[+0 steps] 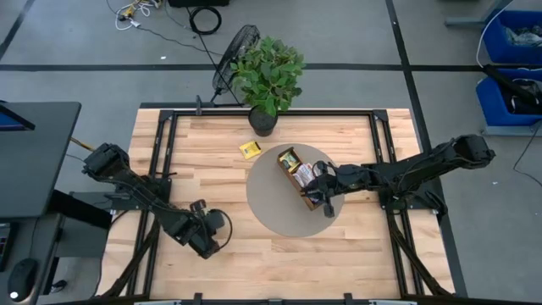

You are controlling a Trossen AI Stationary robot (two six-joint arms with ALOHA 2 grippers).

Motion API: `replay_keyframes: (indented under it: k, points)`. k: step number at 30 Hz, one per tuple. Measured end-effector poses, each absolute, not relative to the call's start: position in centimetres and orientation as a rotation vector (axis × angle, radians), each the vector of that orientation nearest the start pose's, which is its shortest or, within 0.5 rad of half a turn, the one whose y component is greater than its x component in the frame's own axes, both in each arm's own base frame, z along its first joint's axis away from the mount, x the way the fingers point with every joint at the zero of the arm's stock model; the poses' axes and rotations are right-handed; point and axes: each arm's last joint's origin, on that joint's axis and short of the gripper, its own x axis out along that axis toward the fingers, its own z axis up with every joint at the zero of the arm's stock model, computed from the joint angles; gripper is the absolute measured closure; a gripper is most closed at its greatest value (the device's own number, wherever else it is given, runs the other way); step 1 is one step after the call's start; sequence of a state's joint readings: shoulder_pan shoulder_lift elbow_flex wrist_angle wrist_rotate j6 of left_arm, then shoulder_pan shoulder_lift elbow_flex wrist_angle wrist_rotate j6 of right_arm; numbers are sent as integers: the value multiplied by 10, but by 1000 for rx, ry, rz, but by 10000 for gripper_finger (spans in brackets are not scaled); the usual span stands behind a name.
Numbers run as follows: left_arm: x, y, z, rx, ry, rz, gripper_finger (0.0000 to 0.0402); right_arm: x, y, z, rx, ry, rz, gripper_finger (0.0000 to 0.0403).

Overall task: Pick & Place Tea
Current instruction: Put the yellow tea bag into the left section of the wooden organizer

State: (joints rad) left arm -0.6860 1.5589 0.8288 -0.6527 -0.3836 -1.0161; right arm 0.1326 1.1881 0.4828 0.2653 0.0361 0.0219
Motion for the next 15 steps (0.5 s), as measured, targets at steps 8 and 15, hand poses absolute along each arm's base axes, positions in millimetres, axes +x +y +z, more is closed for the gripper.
replay_keyframes:
  k: [8, 15]
  points:
    - [229, -151, 161, -176, 1036, 217, 401, 233, 37, 198, -113, 390, 140, 339]
    - [256, -137, 169, -157, 931, 104, 401, 233, 49, 203, -265, 321, 211, 339]
